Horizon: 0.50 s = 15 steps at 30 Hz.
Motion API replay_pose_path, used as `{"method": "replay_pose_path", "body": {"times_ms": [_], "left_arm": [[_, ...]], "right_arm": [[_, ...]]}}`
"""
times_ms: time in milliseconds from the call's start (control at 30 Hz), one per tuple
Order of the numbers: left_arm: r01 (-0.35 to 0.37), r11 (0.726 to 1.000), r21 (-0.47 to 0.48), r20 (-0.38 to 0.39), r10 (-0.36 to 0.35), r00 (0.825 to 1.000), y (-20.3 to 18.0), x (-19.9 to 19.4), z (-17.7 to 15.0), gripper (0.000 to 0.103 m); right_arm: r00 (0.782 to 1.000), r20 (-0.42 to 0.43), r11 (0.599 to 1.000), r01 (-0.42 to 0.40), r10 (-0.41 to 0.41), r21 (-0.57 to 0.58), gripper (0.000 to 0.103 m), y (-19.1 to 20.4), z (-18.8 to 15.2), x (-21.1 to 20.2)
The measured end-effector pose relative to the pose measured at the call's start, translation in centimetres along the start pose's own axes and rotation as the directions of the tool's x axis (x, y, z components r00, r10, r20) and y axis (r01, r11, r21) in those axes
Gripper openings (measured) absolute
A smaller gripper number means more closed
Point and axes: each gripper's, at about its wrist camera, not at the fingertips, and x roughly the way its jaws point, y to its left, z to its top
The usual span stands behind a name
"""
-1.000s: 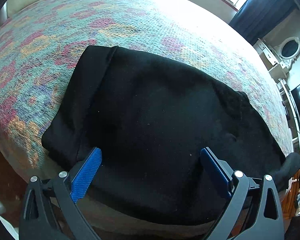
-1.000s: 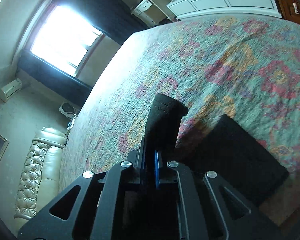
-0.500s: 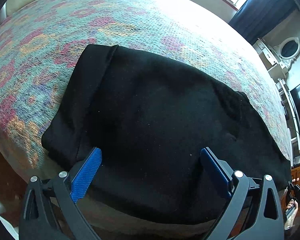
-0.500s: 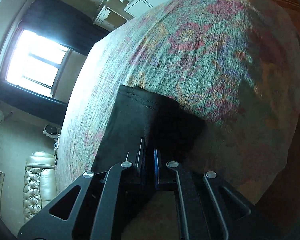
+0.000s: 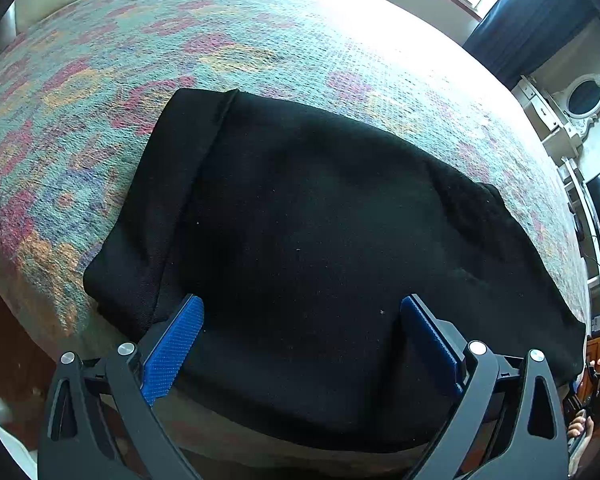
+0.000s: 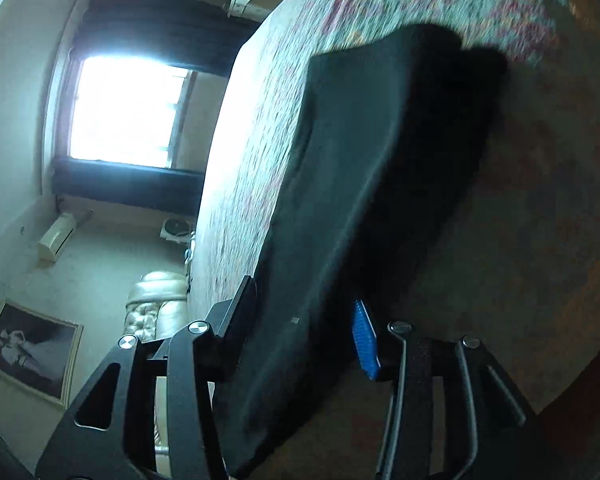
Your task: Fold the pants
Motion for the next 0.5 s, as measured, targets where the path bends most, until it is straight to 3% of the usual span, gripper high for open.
{"method": "replay_pose_path", "body": {"times_ms": [133, 200, 233, 267, 400, 500], "left_arm": [[0.002, 1.0, 0.0, -0.003, -0.002, 1.0, 0.1, 0.1, 0.2, 0.098], [0.003, 1.0, -0.002, -0.004, -0.003, 1.0, 0.2, 0.1, 0.2, 0.098], [0.003, 1.0, -0.002, -0.005, -0.003, 1.0, 0.2, 0.1, 0.2, 0.098], [0.003, 1.0, -0.003, -0.006, -0.003, 1.0, 0.2, 0.2, 0.3, 0.098], [0.001, 1.0, -0.003, -0.008, -0.001, 1.0, 0.3, 0.2, 0.3, 0.098], [0.001, 1.0, -0.005, -0.01, -0.001, 1.0, 0.4, 0.2, 0.4, 0.098]], "right_arm": [[0.997, -0.077, 0.998, 0.017, -0.022, -0.064, 0.045, 0.9, -2.3, 2.4], [0.991, -0.108, 0.991, 0.062, -0.075, -0.12, 0.027, 1.6, -2.7, 3.0], [0.989, -0.111, 0.985, 0.083, -0.1, -0.155, 0.011, 2.1, -3.0, 3.0], [0.989, -0.099, 0.979, 0.09, -0.109, -0.181, 0.008, 2.5, -3.2, 2.7], [0.984, -0.078, 0.979, 0.145, -0.157, -0.147, 0.006, 2.3, -3.0, 2.3], [0.986, -0.098, 0.986, 0.126, -0.137, -0.11, 0.006, 0.7, -3.1, 3.0]]}}
